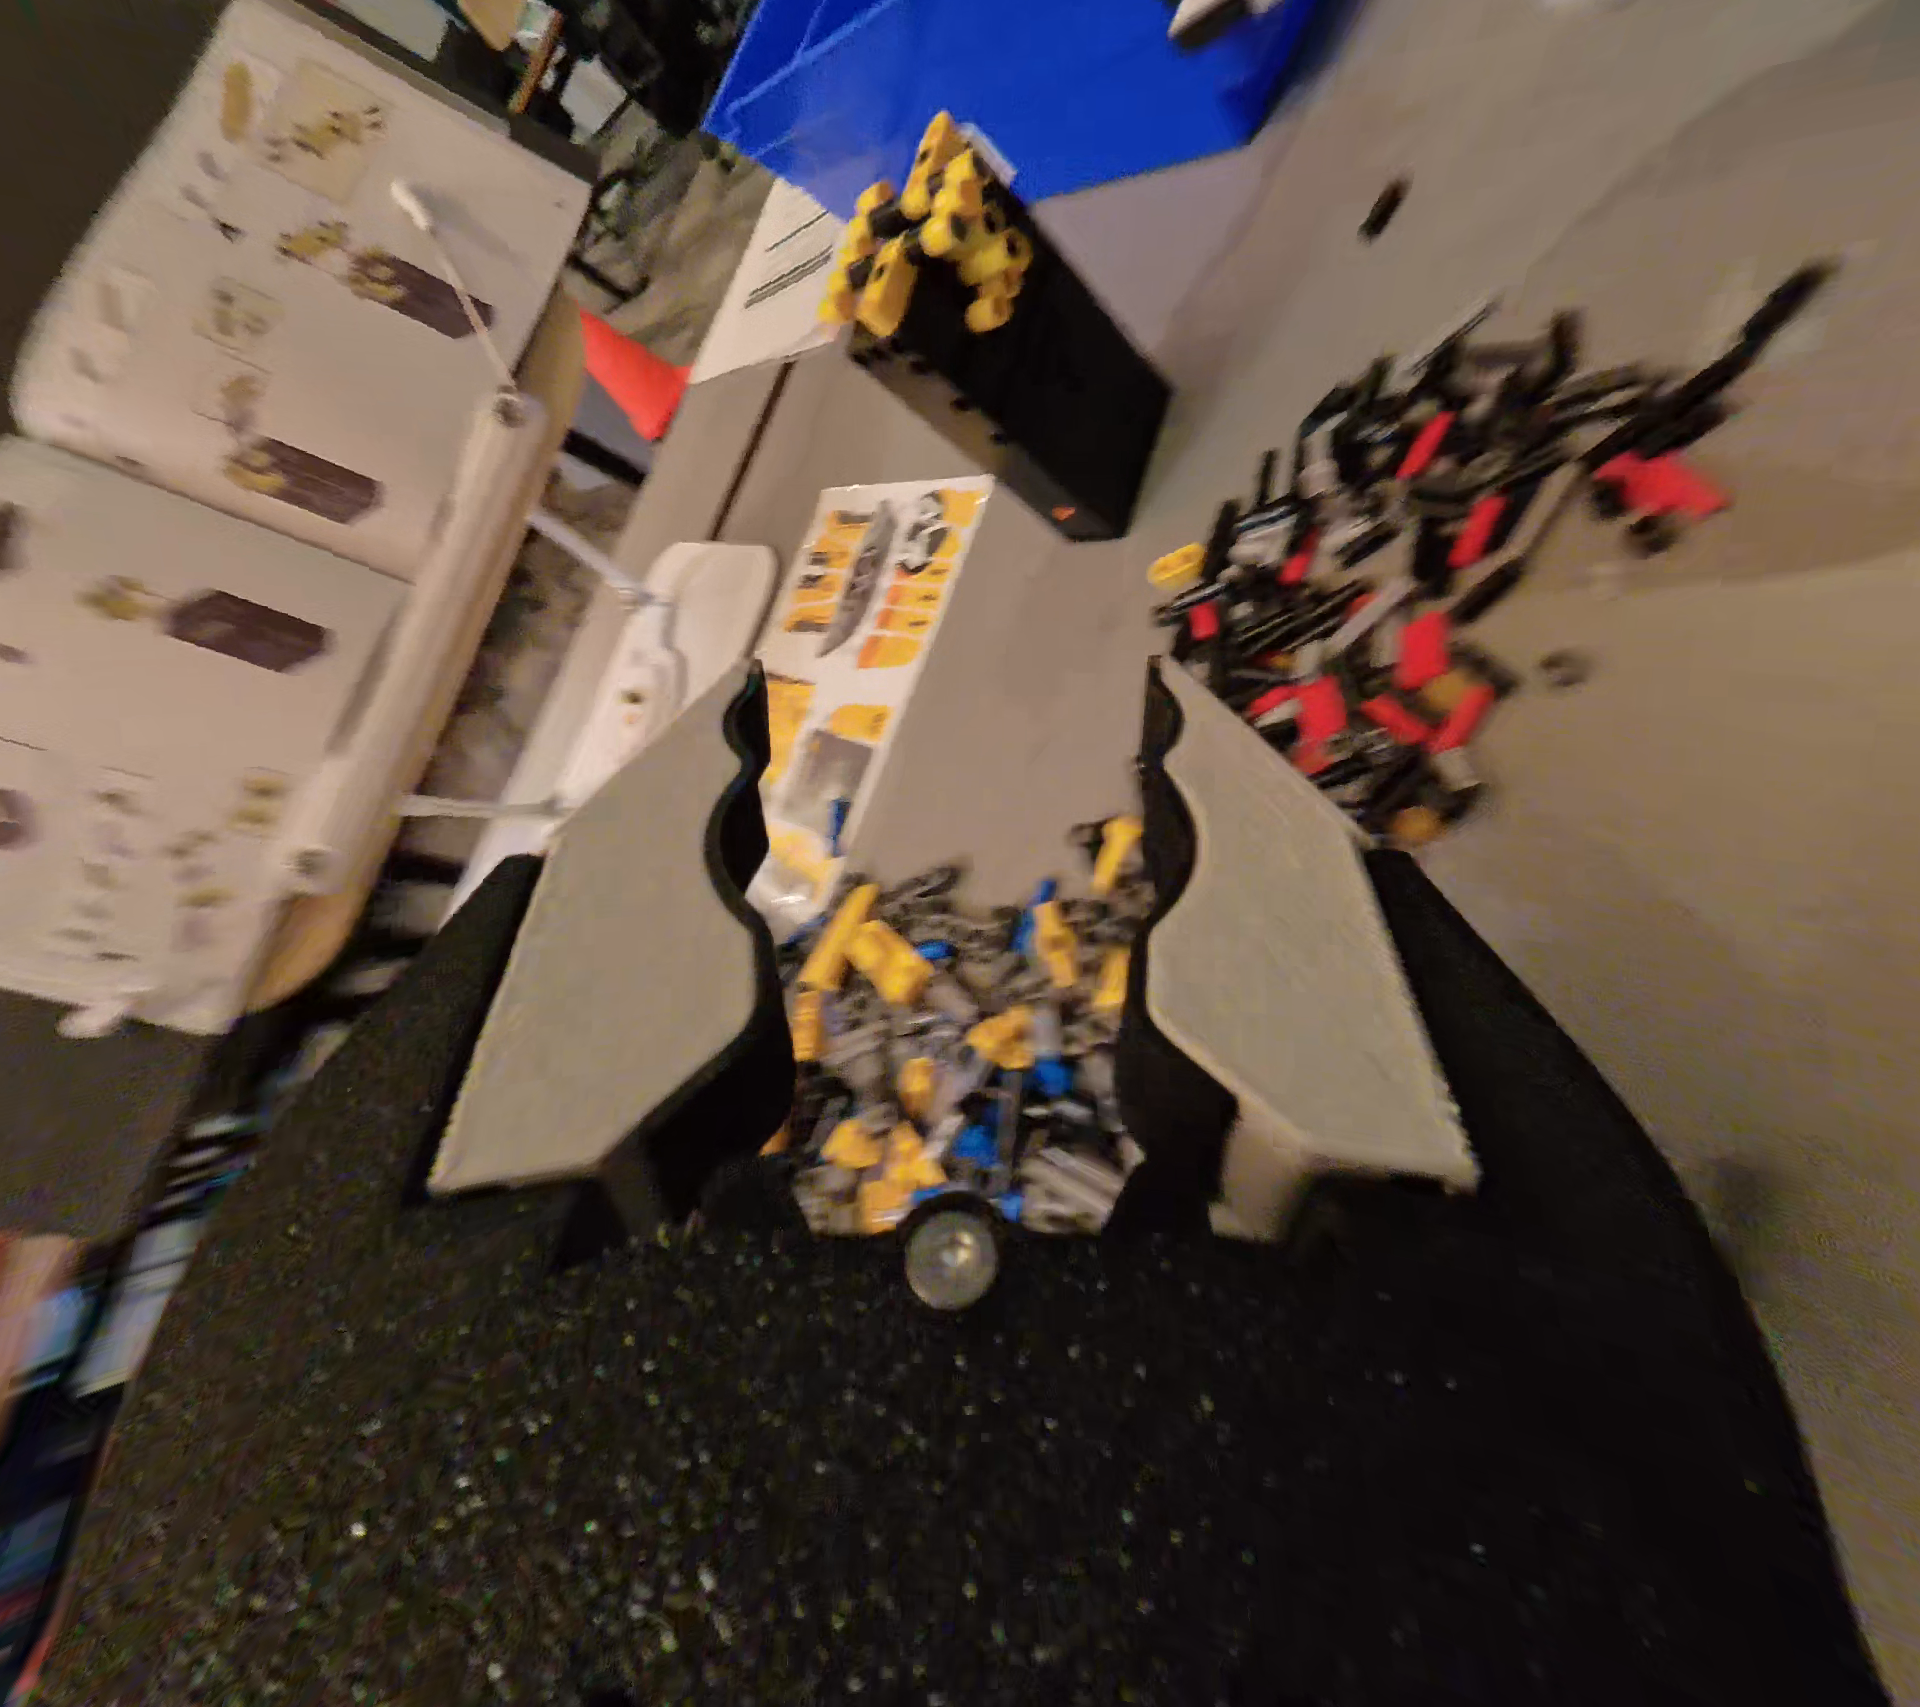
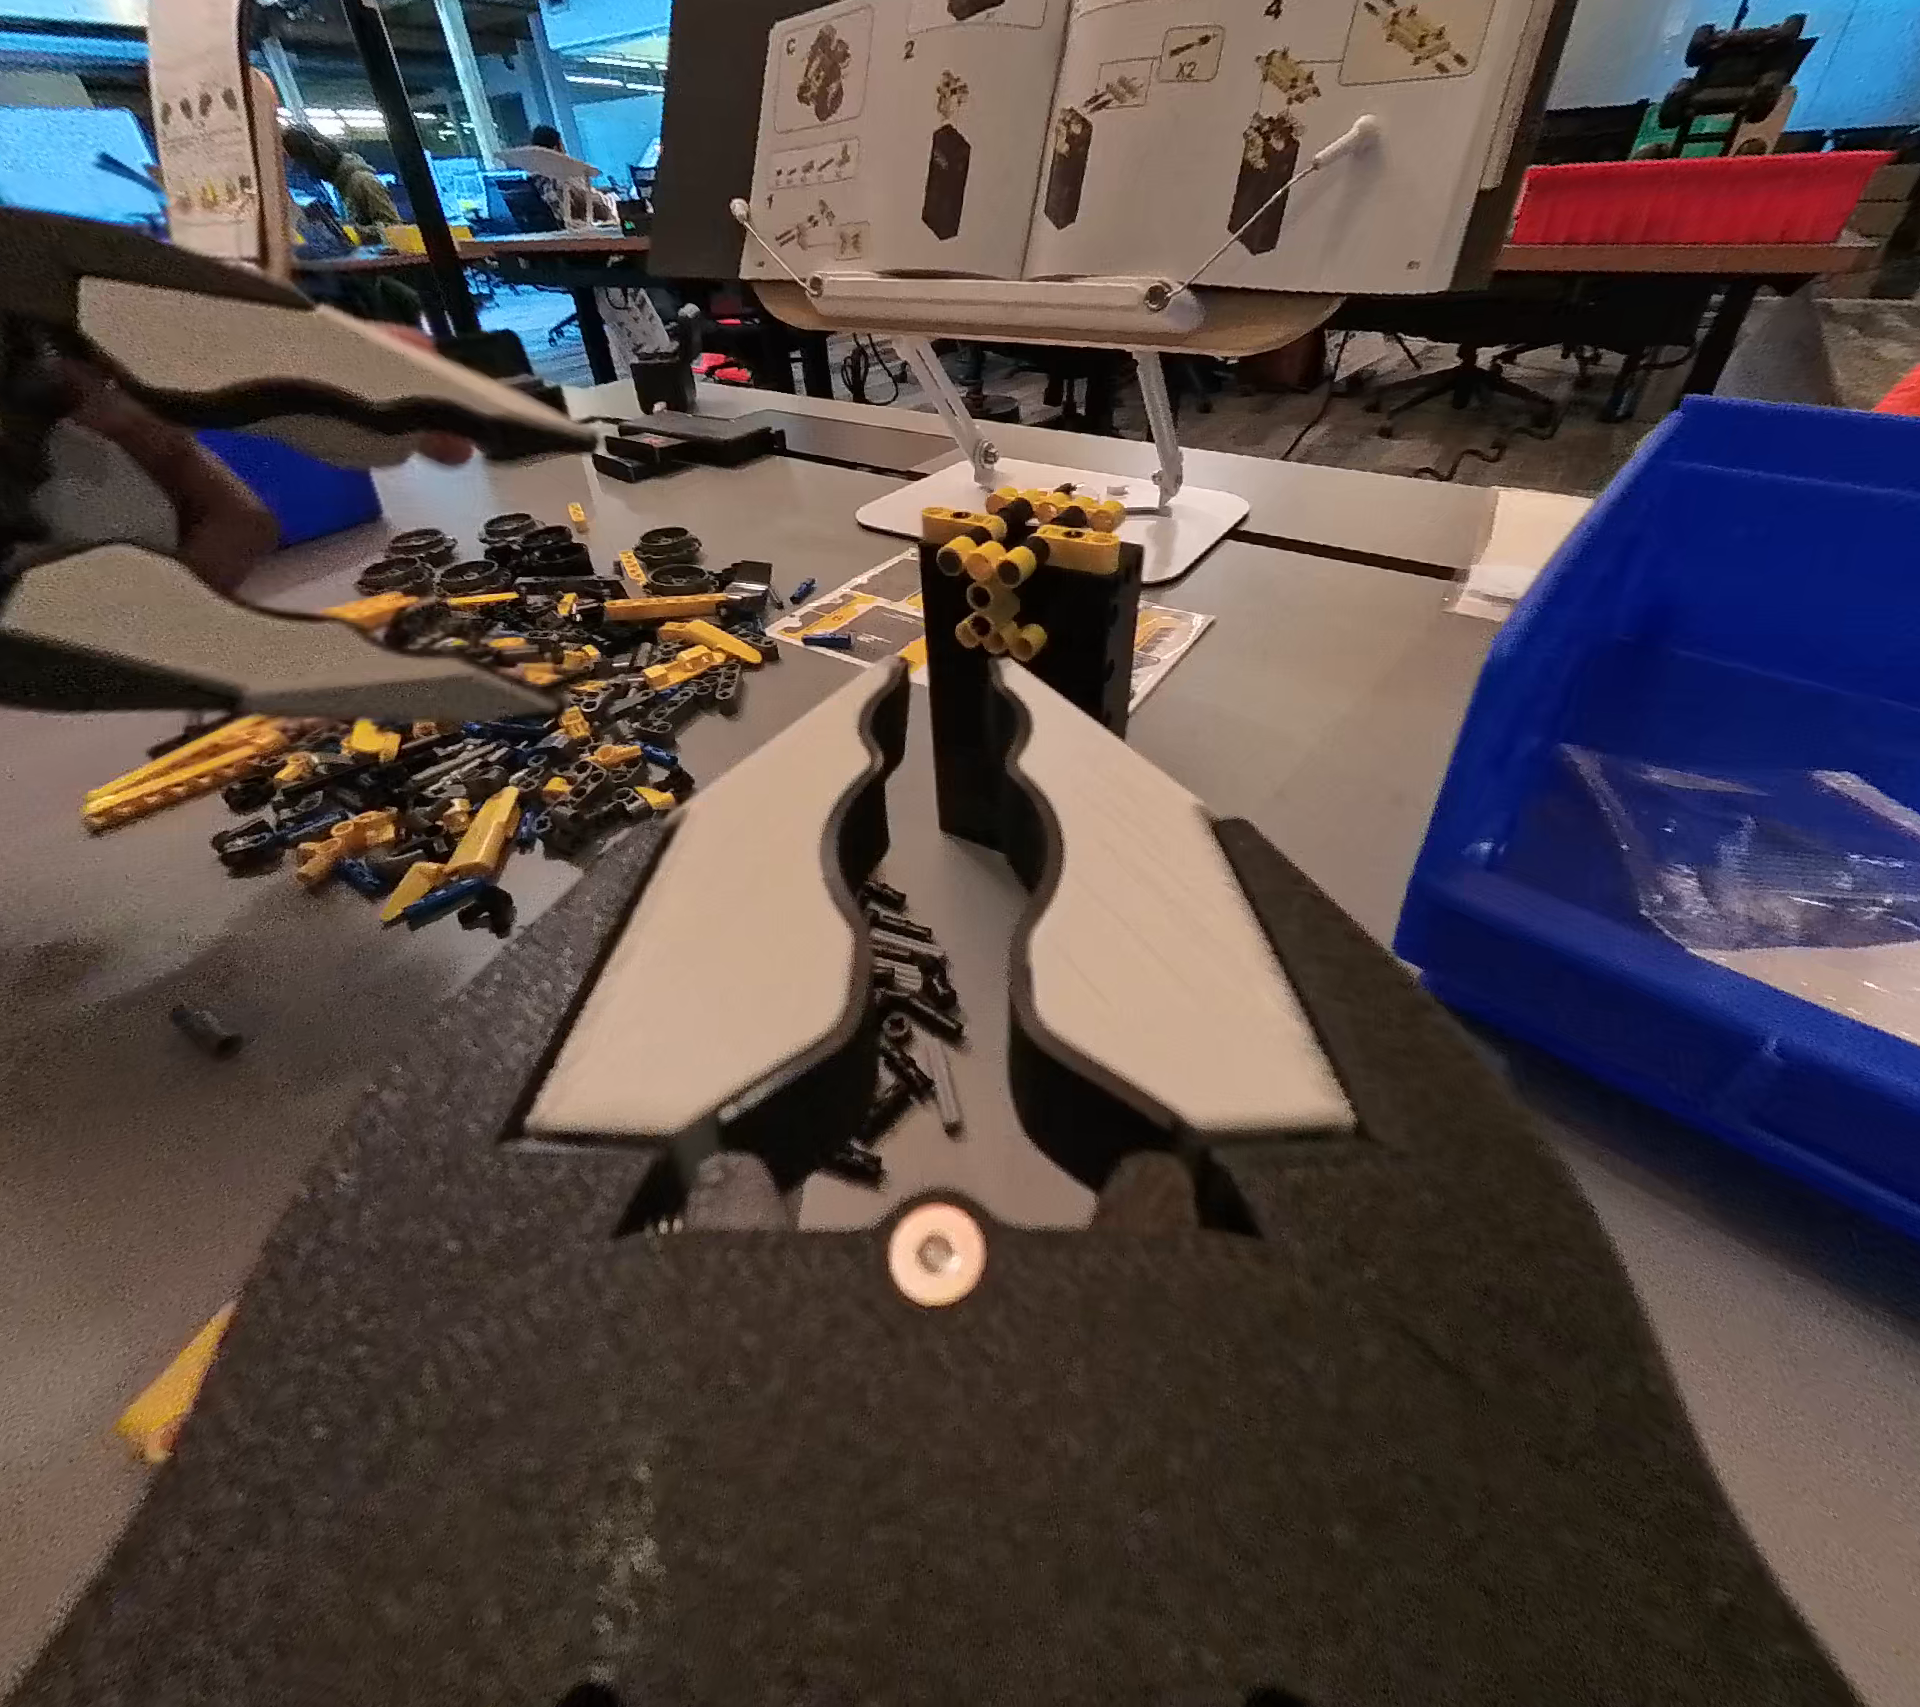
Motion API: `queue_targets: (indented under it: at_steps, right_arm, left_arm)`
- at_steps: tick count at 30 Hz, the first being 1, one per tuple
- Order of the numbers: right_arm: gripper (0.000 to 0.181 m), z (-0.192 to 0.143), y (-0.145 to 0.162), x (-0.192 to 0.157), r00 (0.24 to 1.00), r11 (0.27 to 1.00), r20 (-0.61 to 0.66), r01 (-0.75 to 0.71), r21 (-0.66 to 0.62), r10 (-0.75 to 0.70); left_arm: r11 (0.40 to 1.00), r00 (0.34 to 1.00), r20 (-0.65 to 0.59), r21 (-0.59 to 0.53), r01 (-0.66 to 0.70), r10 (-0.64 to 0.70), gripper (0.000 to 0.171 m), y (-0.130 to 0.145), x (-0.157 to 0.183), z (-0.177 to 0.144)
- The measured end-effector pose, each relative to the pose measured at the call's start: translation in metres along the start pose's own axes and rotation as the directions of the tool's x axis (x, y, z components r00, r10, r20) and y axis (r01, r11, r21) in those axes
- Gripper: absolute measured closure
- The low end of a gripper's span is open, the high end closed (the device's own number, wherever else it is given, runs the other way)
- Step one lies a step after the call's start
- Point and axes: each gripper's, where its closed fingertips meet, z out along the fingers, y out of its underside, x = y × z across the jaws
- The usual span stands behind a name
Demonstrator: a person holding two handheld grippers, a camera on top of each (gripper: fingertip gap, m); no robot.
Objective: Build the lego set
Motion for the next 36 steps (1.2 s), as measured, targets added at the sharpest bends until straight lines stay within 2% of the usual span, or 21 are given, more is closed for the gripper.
queue_targets:
  at_steps: [1, 3, 5, 8, 10, 12, 14, 16, 18, 20, 25, 33, 36]
  right_arm:
    - [0.164, 0.001, 0.001, 0.000, 1.000, 1.000, -0.003, 0.002, -0.006, -0.002]
    - [0.162, 0.002, 0.004, 0.000, 1.000, 1.000, -0.003, 0.001, -0.021, -0.001]
    - [0.161, 0.004, 0.006, 0.001, 1.000, 0.999, -0.001, -0.003, -0.035, 0.003]
    - [0.160, 0.005, 0.008, 0.001, 1.000, 0.999, 0.000, -0.007, -0.046, 0.007]
    - [0.160, 0.005, 0.009, 0.001, 1.000, 0.999, -0.001, -0.009, -0.049, 0.009]
    - [0.160, 0.006, 0.009, 0.001, 1.000, 0.999, 0.000, -0.013, -0.053, 0.013]
    - [0.160, 0.006, 0.010, 0.002, 1.000, 0.998, 0.001, -0.018, -0.056, 0.018]
    - [0.161, 0.006, 0.010, 0.001, 1.000, 0.998, 0.005, -0.023, -0.058, 0.024]
    - [0.161, 0.006, 0.010, 0.000, 1.000, 0.998, 0.012, -0.028, -0.059, 0.028]
    - [0.161, 0.006, 0.010, 0.000, 0.999, 0.998, 0.013, -0.028, -0.059, 0.029]
    - [0.161, 0.006, 0.011, 0.000, 0.999, 0.997, 0.019, -0.039, -0.067, 0.040]
    - [0.161, 0.006, 0.012, 0.000, 0.997, 0.995, 0.028, -0.068, -0.071, 0.070]
    - [0.161, 0.006, 0.012, 0.000, 0.997, 0.995, 0.029, -0.072, -0.069, 0.074]
  left_arm:
    - [0.997, 0.997, -0.047, 0.047, 0.068, -0.066, 0.103, -0.006, 0.010, -0.006]
    - [0.966, 0.968, -0.155, 0.141, 0.218, -0.196, 0.121, -0.019, 0.023, -0.019]
    - [0.912, 0.921, -0.236, 0.199, 0.358, -0.310, 0.125, -0.024, 0.023, -0.026]
    - [0.837, 0.830, -0.328, 0.169, 0.521, -0.451, 0.126, -0.005, 0.019, -0.020]
    - [0.755, 0.741, -0.370, 0.140, 0.640, -0.560, 0.126, 0.010, 0.011, -0.015]
    - [0.628, 0.611, -0.447, 0.130, 0.767, -0.653, 0.126, 0.011, 0.001, -0.019]
    - [0.513, 0.510, -0.500, 0.145, 0.846, -0.700, 0.126, 0.008, -0.012, -0.025]
    - [0.438, 0.444, -0.539, 0.148, 0.887, -0.716, 0.127, 0.008, -0.019, -0.029]
    - [0.391, 0.398, -0.573, 0.142, 0.910, -0.717, 0.128, 0.006, -0.021, -0.032]
    - [0.362, 0.373, -0.598, 0.145, 0.921, -0.709, 0.128, 0.002, -0.021, -0.035]
    - [0.388, 0.406, -0.597, 0.167, 0.906, -0.692, 0.128, -0.001, -0.017, -0.036]
    - [0.340, 0.364, -0.617, 0.163, 0.926, -0.698, 0.128, -0.001, -0.021, -0.037]
    - [0.349, 0.374, -0.609, 0.167, 0.922, -0.699, 0.128, -0.001, -0.020, -0.037]
